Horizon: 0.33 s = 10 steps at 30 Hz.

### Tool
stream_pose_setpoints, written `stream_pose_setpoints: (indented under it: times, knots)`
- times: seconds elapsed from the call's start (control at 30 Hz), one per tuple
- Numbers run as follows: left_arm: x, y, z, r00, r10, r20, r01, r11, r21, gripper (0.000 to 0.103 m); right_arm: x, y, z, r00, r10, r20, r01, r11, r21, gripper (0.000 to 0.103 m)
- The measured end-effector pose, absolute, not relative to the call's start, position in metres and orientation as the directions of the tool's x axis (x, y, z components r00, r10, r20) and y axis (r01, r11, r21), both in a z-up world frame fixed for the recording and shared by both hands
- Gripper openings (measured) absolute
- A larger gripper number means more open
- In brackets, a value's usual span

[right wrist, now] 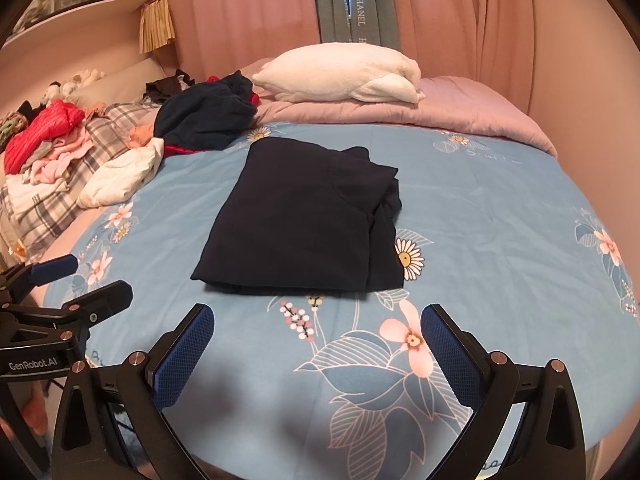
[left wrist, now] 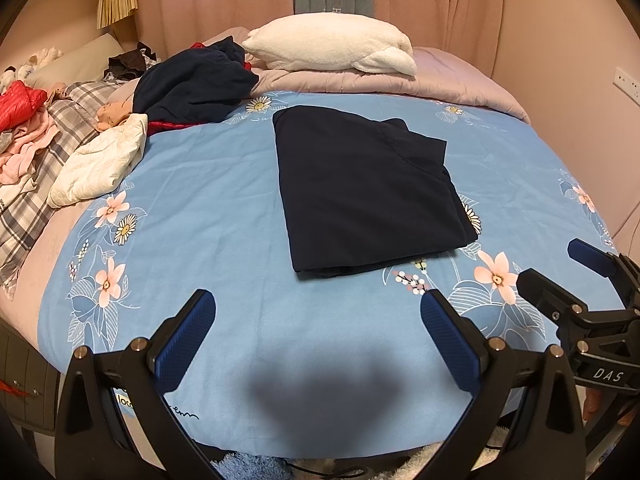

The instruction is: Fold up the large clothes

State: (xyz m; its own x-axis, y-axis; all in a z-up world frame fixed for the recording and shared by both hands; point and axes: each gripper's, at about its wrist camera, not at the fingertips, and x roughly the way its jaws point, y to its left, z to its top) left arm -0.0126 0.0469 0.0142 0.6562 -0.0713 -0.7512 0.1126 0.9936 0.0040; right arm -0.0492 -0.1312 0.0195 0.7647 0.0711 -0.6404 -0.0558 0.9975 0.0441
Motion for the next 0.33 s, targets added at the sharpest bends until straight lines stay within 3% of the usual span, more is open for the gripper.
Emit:
stream_pose_setpoints:
  times: [0.33]
  knots:
    - [-0.0127, 0.0477, 0.0144, 0.658, -0.072, -0.750, 0.115, 0.993, 0.005, 0.103, -0.0492, -0.1311, 0.0197, 0.765, 0.072, -0.641, -0.056, 0.997, 0.045, 0.102]
